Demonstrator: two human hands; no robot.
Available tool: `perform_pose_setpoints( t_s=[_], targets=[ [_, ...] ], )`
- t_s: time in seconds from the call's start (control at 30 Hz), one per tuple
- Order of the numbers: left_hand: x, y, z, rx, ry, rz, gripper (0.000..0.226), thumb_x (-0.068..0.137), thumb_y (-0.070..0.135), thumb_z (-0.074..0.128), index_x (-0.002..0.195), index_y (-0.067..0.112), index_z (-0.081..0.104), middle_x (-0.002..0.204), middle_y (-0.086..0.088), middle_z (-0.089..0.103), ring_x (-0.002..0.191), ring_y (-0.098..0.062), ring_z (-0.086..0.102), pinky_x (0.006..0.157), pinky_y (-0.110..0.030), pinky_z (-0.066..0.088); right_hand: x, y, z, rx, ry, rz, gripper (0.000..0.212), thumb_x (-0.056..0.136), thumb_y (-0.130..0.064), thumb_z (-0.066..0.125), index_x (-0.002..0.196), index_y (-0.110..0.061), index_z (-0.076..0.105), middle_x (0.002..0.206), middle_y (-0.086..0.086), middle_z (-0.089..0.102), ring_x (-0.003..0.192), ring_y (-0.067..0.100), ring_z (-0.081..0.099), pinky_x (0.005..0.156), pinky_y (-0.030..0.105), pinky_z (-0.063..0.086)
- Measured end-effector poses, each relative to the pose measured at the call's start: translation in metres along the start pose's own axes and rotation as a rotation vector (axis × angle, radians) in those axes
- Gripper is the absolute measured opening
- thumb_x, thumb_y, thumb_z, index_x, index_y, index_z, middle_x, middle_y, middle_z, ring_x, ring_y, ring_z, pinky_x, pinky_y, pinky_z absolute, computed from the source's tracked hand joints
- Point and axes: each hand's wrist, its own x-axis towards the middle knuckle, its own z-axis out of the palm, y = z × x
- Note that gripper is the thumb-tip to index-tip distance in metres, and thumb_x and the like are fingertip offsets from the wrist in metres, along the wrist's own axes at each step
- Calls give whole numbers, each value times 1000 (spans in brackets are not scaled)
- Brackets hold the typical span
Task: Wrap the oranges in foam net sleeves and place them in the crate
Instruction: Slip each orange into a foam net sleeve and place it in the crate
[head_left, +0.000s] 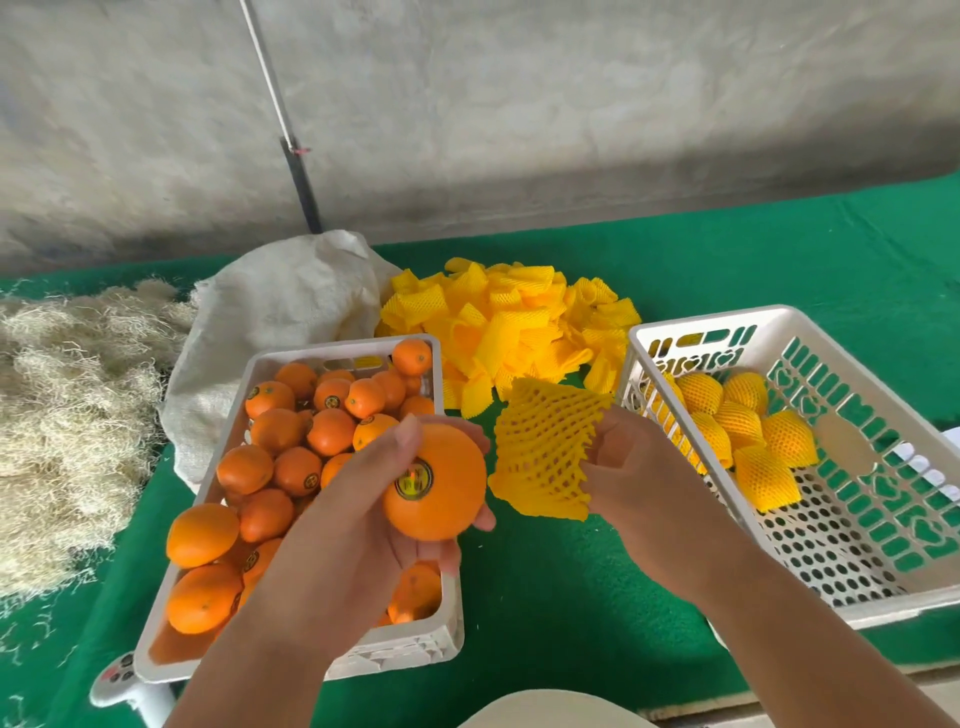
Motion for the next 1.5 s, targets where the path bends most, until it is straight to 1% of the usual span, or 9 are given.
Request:
perform_pose_setpoints(
  t_s=[0.1,0.17,0.33,0.67,0.9,1.1,1.23,1.4,1.5],
  targets=[
    [5,7,-2,-155,82,7,65,89,41,72,139,1,61,126,-30,64,100,-45,70,56,-40,60,0,0,-1,144,-46,16,24,89,-19,84,112,-23,80,108,8,80,93,30,76,89,43,62],
    [7,11,0,-173,90,6,68,83,32,70,145,6,57,131,-29,63,110,-46,67,60,-43,62,2,-1,-1,303,-30,110,51,65,-45,99,107,-22,81,107,13,78,90,36,72,88,46,59],
    [8,17,14,112,224,96,59,81,38,82,134,30,56,131,-10,69,107,-36,75,73,-44,65,2,0,-1,498,-64,171,65,43,-51,106,96,-22,83,93,8,79,83,20,77,77,33,65],
    [4,13,31,681,363,198,67,58,78,83,113,57,51,122,30,62,99,-2,74,67,-31,66,0,1,0,500,-82,107,57,62,-47,101,109,-22,81,111,11,79,101,25,78,83,33,63],
    [4,5,26,739,313,193,71,58,86,80,117,54,55,124,29,64,98,-5,75,66,-32,66,-2,1,2,376,-106,77,44,74,-46,94,110,-23,81,108,7,80,99,26,77,83,33,62],
    [4,-4,23,749,220,210,61,73,80,75,127,57,61,127,26,68,107,-5,72,66,-25,65,0,1,4,220,-63,117,51,68,-61,92,105,-28,80,101,10,79,90,29,76,85,48,64],
    [5,-7,23,794,167,235,53,86,77,64,137,62,56,136,31,60,119,1,64,75,-23,64,5,2,0,126,-43,101,25,88,-36,80,109,-23,78,108,21,76,100,53,68,95,75,51],
    [7,-2,21,715,130,199,39,92,66,69,130,61,63,151,41,42,132,9,54,90,-16,56,10,-8,0,27,-131,0,22,91,-24,83,113,-27,79,106,-1,80,93,13,77,83,28,62],
    [10,5,19,564,177,170,41,78,63,76,115,46,73,151,34,50,130,11,56,103,-31,49,16,-10,0,-61,-95,-20,24,91,-22,80,115,-27,78,111,1,80,103,21,77,91,38,63]
  ],
)
